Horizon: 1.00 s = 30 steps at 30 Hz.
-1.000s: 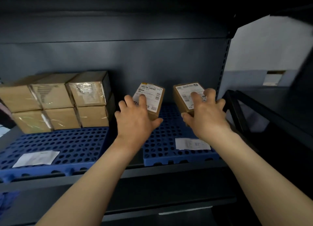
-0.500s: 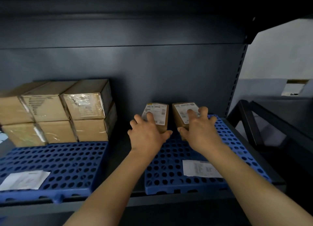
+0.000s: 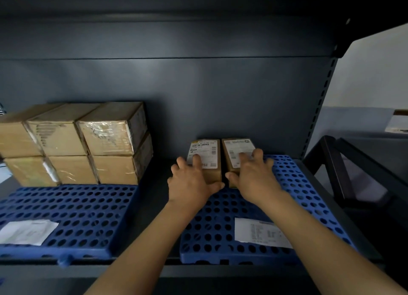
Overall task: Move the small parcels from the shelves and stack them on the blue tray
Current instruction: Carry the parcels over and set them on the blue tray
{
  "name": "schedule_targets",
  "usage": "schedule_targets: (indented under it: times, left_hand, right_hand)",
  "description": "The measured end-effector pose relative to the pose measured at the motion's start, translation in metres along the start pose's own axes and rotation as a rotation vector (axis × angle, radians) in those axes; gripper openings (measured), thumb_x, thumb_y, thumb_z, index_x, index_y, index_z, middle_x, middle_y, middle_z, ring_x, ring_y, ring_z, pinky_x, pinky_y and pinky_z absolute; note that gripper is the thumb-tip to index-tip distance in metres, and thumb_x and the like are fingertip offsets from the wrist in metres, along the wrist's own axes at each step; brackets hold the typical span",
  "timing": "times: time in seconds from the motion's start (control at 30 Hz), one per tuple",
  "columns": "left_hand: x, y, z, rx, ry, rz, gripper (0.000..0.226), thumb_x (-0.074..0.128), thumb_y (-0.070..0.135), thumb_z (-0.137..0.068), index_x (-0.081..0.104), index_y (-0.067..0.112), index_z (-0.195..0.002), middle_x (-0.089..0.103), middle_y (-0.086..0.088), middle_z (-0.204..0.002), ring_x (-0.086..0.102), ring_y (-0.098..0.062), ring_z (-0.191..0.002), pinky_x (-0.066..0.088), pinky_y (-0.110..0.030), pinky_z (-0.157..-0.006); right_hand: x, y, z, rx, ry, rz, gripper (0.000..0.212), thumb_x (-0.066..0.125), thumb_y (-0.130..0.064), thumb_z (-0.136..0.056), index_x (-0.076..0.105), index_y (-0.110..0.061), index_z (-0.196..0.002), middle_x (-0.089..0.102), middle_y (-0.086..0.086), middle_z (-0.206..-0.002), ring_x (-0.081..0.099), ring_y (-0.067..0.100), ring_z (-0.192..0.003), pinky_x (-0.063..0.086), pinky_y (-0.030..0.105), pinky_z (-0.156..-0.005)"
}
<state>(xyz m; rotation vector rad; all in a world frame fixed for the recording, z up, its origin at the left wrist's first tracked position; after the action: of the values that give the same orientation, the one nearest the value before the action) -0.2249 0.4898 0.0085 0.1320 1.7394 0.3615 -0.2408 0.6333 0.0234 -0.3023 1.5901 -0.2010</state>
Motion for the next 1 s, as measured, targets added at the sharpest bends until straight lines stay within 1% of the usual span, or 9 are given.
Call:
schedule_targets:
  times: [0.23,0.43,0.6,0.7,0.83,0.93,1.0]
  left_hand:
    - [0.002,0.003,-0.001,0.039,0.007,-0.001,0.087,0.062,0.065,-0.072,0.026,0.019,-0.137,0.032,-0.011,-0.127,0.038,-0.030,-0.117,0.045,-0.044,-0.094]
    - [0.001,0.001,-0.002,0.055,0.004,0.010,0.087,0.063,0.064,-0.071,0.026,0.021,-0.138,0.033,-0.009,-0.127,0.038,-0.029,-0.118,0.044,-0.044,-0.095]
    - [-0.002,-0.002,-0.004,0.082,-0.018,0.008,0.093,0.065,0.064,-0.070,0.020,0.025,-0.143,0.035,-0.003,-0.133,0.038,-0.026,-0.122,0.040,-0.044,-0.097]
    - [-0.007,-0.007,-0.008,0.084,-0.044,0.012,0.098,0.069,0.057,-0.070,0.015,0.026,-0.145,0.038,0.001,-0.138,0.038,-0.025,-0.126,0.039,-0.044,-0.101]
    - [-0.016,-0.015,-0.010,0.088,-0.094,-0.018,0.103,0.075,0.049,-0.069,0.011,0.027,-0.146,0.036,0.000,-0.141,0.036,-0.028,-0.129,0.036,-0.047,-0.103]
    - [-0.023,-0.019,-0.009,0.078,-0.104,-0.045,0.100,0.076,0.046,-0.069,0.013,0.026,-0.145,0.036,-0.002,-0.141,0.036,-0.029,-0.129,0.034,-0.047,-0.102]
    - [-0.028,-0.019,-0.009,0.073,-0.088,-0.057,0.094,0.072,0.043,-0.074,0.015,0.024,-0.145,0.036,-0.004,-0.141,0.037,-0.030,-0.128,0.035,-0.047,-0.101]
  right_hand:
    - [0.000,-0.009,0.000,-0.042,0.007,0.027,0.051,0.042,-0.043,-0.097,0.035,-0.015,-0.140,0.024,0.009,-0.139,0.028,0.032,-0.121,0.040,0.038,-0.096]
    - [-0.006,-0.008,0.002,-0.057,0.003,0.014,0.047,0.042,-0.040,-0.098,0.038,-0.014,-0.137,0.028,0.010,-0.138,0.031,0.033,-0.121,0.039,0.038,-0.095]
    - [-0.008,-0.006,0.002,-0.040,-0.012,0.032,0.047,0.042,-0.036,-0.098,0.038,-0.014,-0.139,0.029,0.010,-0.141,0.032,0.034,-0.123,0.037,0.038,-0.099]
    - [-0.010,-0.005,0.002,-0.021,-0.028,0.051,0.048,0.044,-0.035,-0.097,0.037,-0.016,-0.140,0.031,0.010,-0.141,0.032,0.035,-0.124,0.037,0.039,-0.100]
    - [-0.017,-0.005,0.002,-0.008,-0.011,0.095,0.044,0.049,-0.033,-0.095,0.043,-0.018,-0.135,0.036,0.009,-0.138,0.033,0.034,-0.124,0.035,0.044,-0.103]
    - [-0.022,-0.008,0.003,-0.028,0.026,0.144,0.043,0.051,-0.030,-0.093,0.044,-0.019,-0.133,0.038,0.009,-0.137,0.033,0.031,-0.126,0.030,0.047,-0.106]
    - [-0.026,-0.012,0.005,-0.057,0.056,0.153,0.042,0.049,-0.031,-0.094,0.045,-0.017,-0.133,0.041,0.010,-0.136,0.034,0.031,-0.126,0.028,0.047,-0.108]
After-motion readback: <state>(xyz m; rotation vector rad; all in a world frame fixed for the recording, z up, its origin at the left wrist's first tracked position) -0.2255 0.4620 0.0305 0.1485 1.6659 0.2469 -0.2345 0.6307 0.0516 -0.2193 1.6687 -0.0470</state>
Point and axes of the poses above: each hand's wrist, its own z-axis away from the middle knuckle, its own x-axis out of the palm, y = z × x, the point moved 6 cm from there along -z, towards the middle knuckle
